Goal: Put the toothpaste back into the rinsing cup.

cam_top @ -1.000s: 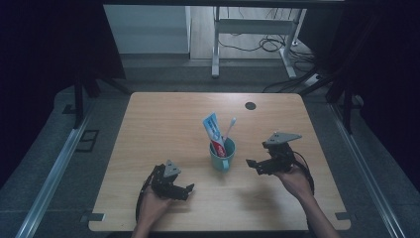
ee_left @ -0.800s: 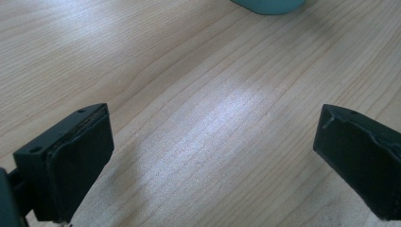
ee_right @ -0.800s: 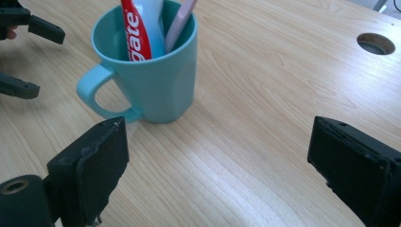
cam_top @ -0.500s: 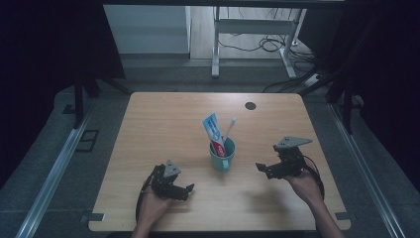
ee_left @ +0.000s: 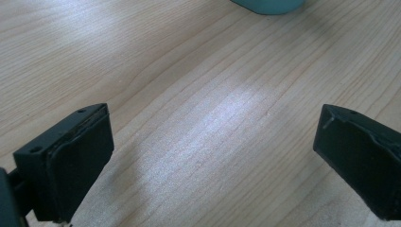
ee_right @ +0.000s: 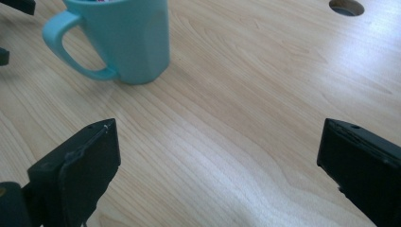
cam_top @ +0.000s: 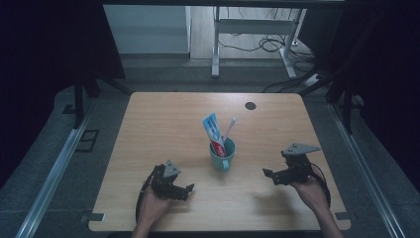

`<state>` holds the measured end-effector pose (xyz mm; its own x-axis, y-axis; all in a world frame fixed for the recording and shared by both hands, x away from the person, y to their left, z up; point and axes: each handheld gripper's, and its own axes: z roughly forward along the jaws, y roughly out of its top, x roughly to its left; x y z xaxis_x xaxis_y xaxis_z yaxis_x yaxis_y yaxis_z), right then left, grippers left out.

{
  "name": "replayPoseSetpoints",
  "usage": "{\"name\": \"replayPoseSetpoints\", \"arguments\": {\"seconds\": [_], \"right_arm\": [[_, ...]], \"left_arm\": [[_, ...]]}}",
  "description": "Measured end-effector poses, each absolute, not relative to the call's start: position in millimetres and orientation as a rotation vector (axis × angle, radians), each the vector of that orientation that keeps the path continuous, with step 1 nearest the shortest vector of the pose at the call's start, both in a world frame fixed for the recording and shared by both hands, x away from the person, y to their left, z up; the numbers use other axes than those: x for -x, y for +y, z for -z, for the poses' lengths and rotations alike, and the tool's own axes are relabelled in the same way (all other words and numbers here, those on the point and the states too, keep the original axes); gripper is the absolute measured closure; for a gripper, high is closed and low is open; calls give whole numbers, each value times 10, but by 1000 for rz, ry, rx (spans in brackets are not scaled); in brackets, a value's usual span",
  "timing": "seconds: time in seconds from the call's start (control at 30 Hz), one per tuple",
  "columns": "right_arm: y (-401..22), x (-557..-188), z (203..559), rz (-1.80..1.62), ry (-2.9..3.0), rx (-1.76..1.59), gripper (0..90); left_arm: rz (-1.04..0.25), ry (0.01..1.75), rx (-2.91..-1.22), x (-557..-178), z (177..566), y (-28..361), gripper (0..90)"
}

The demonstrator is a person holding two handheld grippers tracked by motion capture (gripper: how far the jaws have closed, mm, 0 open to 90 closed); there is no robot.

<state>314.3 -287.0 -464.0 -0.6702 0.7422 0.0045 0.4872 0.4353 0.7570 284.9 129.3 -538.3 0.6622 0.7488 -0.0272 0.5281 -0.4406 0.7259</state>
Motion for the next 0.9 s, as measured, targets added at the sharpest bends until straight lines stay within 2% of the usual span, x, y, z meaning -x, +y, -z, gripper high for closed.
{"name": "replayPoseSetpoints", "arguments": {"seconds": [0.9], "right_arm": [[-3039,-2982,5260,-1049,2372,-1160,2]], "left_arm": [[-376,981,-2157,-2849,5402,1282,0]]}}
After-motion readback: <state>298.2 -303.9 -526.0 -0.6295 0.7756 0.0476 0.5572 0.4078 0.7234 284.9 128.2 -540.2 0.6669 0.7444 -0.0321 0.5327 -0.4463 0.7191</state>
